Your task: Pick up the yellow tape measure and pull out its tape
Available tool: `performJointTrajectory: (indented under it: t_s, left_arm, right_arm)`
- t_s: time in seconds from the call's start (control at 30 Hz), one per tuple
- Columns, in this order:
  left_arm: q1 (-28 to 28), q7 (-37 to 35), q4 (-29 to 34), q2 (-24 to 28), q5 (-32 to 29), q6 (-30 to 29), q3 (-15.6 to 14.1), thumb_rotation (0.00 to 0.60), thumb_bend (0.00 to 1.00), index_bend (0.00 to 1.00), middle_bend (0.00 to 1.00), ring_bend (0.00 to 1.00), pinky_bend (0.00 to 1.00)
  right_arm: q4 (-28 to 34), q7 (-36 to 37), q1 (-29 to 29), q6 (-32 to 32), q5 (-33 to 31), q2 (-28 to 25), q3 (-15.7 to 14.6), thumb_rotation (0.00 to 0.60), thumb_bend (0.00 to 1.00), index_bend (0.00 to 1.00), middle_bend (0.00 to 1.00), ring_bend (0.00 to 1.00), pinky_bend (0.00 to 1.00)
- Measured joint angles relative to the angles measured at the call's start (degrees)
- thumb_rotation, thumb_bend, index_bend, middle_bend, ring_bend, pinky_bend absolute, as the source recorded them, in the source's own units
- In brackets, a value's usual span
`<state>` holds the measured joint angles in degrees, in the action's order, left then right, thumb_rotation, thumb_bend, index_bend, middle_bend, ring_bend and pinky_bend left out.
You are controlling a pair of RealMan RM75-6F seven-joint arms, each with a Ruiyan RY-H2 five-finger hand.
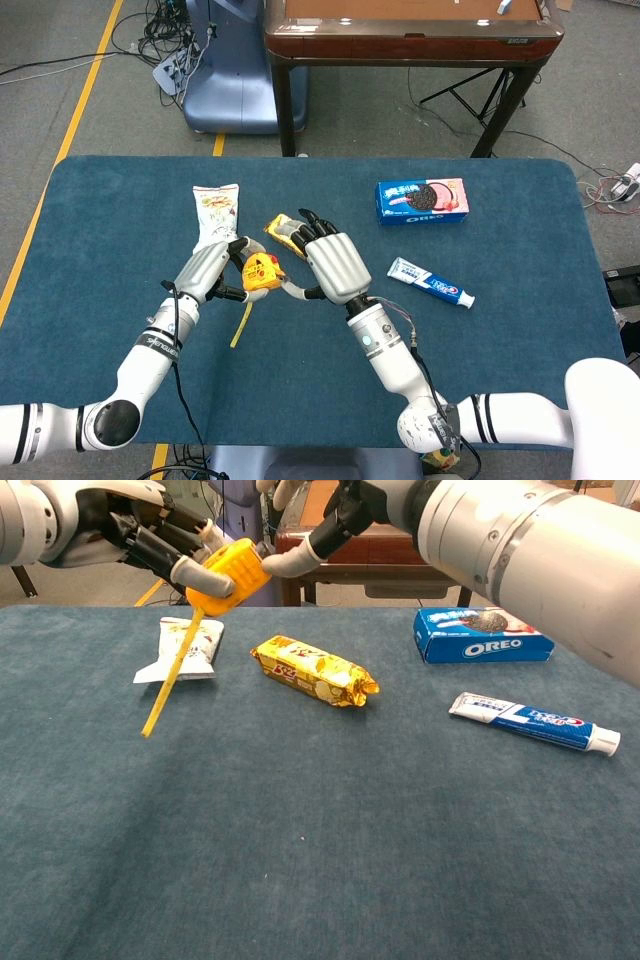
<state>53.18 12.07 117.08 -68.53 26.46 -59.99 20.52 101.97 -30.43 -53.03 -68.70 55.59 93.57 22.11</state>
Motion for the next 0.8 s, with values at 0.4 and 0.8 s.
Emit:
performJointTrajectory:
  t_s: [0.4, 0.8]
  left_arm:
    - [-0.2, -0.9, -0.1, 0.5, 0.3, 0.4, -0.3, 0.600, 0.20, 0.48, 0.54, 0.44, 0.20]
    - [0.0, -1.5, -0.4, 0.5, 0.4, 0.7, -0.4, 0.600, 0.20, 0.48, 0.54, 0.44, 0.20]
  right_arm:
    - [-0.6, 0.1, -0.3, -0.8, 0.1, 0.4, 0.2, 0.600, 0.56, 0.35, 0.30, 0.14, 0.21]
    - [-0.4, 0.9, -0.3, -1.1, 0.7, 0.5, -0.1, 0.600, 0.70, 0.53, 0.38, 0.17, 0.21]
